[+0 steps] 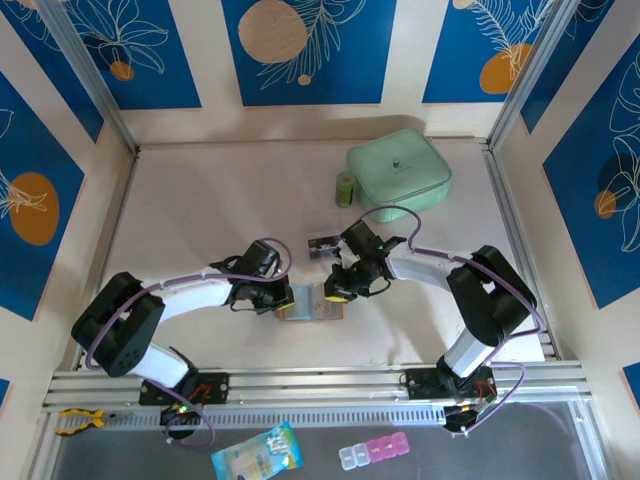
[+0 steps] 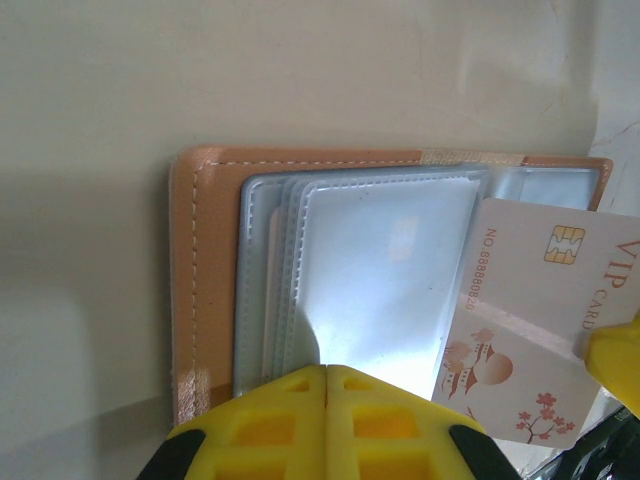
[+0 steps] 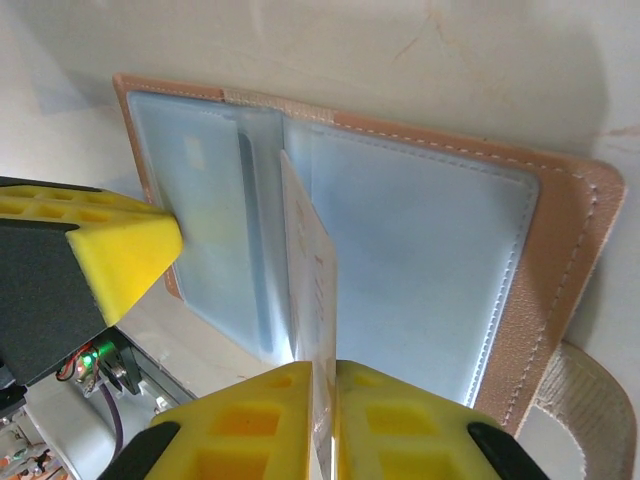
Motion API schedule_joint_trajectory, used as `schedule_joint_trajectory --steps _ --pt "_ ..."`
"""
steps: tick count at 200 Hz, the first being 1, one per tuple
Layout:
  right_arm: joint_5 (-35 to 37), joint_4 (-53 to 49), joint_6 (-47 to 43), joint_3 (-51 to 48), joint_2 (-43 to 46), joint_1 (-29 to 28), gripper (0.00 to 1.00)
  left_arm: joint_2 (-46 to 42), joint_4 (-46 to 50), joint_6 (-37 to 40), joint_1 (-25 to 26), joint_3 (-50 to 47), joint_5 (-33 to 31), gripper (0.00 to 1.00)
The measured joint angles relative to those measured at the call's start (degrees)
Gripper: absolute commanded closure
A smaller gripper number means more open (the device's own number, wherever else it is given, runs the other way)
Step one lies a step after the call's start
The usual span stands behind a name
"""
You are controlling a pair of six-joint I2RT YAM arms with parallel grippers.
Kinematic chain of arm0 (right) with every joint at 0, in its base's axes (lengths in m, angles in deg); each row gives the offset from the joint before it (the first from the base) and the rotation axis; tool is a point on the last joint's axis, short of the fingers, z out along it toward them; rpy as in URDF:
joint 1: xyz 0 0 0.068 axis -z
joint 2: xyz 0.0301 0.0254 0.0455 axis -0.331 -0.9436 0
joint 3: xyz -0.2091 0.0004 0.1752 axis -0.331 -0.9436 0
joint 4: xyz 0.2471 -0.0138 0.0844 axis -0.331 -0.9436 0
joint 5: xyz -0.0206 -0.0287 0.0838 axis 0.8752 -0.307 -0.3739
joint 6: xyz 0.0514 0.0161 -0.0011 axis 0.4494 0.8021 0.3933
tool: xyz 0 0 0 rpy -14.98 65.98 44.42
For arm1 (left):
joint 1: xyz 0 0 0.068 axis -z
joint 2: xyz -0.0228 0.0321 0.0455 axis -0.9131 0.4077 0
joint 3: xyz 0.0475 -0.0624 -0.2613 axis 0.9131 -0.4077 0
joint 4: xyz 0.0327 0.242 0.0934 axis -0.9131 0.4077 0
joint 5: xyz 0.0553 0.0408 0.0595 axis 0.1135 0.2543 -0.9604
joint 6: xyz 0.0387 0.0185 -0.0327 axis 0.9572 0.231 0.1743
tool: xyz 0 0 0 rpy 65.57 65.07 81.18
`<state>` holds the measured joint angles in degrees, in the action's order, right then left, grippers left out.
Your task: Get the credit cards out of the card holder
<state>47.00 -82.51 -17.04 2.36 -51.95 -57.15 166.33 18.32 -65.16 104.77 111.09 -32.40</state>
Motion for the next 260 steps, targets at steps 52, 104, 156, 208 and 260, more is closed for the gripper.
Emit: schedule_joint_trajectory --steps 52,104,156,208,260 --pt "0.6 -0.1 0.3 0.0 2.2 0.0 0.96 -0.1 0.1 0.0 0.0 0.0 0.0 0.95" --pt "2.1 -4.4 -3.5 0.9 7.5 1.7 0.97 -1.7 2.1 0.0 0.0 1.2 -0.3 0.91" --pt "4.7 -10.5 -21.6 6.5 8.8 4.0 0.96 -3.5 3.3 1.1 -0.2 2.6 -0.9 0.89" --pt "9.5 -15.4 -49.6 14.3 7.0 5.4 1.00 -6.8 5.7 1.6 -1.4 2.6 -1.6 0.88" --pt "13.9 -20.7 -74.8 27.4 -1.5 7.2 1.00 -7.5 7.2 2.6 -3.0 2.6 -2.0 0.88"
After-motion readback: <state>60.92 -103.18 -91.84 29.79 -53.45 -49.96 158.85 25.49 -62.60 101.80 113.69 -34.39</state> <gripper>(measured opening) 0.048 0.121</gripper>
